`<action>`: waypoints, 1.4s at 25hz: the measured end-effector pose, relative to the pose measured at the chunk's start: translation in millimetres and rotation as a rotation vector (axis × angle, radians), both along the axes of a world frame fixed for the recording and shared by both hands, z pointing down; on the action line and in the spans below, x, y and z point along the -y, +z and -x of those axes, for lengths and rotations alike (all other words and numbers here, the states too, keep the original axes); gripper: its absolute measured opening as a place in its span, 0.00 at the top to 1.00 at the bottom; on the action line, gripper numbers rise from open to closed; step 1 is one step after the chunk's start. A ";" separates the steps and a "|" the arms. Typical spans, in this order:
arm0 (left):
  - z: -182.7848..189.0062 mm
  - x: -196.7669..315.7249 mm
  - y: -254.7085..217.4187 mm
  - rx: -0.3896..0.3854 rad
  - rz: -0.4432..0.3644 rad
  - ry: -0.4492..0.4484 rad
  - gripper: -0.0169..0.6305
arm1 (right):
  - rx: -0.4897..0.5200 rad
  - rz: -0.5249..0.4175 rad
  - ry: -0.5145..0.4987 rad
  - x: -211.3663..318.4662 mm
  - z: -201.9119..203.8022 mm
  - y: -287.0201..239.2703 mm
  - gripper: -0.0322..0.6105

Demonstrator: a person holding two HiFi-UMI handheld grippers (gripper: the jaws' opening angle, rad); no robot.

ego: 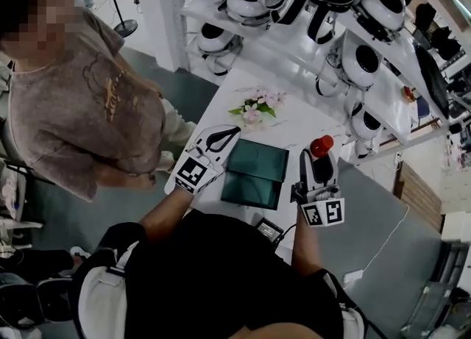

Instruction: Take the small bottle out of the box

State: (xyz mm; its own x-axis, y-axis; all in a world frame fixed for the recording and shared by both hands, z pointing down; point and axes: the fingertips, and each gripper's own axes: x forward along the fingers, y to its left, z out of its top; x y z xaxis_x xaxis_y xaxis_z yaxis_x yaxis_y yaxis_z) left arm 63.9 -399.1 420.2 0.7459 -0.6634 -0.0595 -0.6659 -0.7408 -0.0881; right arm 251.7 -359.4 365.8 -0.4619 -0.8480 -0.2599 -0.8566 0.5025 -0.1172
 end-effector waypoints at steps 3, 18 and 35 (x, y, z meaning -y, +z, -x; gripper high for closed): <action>-5.8 4.8 -12.5 -0.028 -0.015 0.003 0.95 | 0.002 -0.013 0.017 -3.4 -4.5 -0.6 0.58; -28.7 2.7 -30.1 -0.041 -0.045 0.028 0.95 | 0.015 0.039 0.091 -11.3 -15.6 19.5 0.58; -43.7 -0.2 -23.4 -0.062 0.014 0.043 0.95 | -0.028 0.083 0.091 -14.0 -25.0 31.9 0.58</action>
State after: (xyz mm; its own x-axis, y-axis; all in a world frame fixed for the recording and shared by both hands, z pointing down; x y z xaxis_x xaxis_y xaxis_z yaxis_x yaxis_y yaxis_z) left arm 107.6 -398.9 396.8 0.7687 -0.6321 -0.0977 -0.6375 -0.7695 -0.0373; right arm 276.7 -345.4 397.7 -0.3880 -0.9048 -0.1753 -0.9018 0.4120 -0.1305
